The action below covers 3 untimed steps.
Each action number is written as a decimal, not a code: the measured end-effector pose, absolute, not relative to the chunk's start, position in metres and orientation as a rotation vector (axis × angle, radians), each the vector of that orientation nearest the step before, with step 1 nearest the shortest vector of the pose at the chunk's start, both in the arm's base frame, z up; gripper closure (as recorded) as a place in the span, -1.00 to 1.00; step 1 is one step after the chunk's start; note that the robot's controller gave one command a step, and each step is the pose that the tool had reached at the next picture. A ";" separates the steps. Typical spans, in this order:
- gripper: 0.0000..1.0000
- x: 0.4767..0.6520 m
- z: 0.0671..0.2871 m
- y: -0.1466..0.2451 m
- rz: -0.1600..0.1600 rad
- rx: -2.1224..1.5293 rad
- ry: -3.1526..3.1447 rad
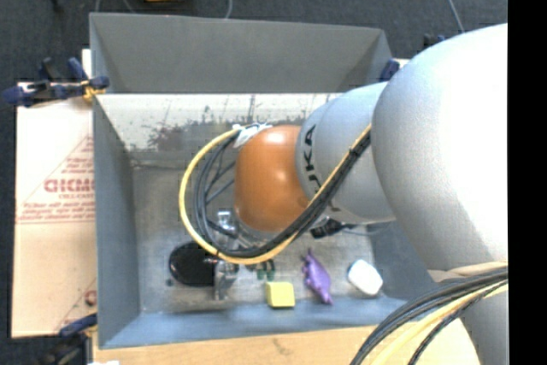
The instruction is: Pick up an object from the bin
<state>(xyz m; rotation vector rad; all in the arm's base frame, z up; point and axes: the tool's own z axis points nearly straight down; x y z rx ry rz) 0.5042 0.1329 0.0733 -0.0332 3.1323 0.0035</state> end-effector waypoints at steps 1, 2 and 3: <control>1.00 0.504 0.073 0.133 0.004 -0.031 3.132; 1.00 0.503 0.103 0.135 -0.001 -0.029 3.145; 1.00 0.504 0.116 0.137 0.000 -0.025 3.143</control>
Offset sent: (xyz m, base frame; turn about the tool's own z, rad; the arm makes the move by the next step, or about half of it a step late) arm 0.0016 0.0058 0.0571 0.0073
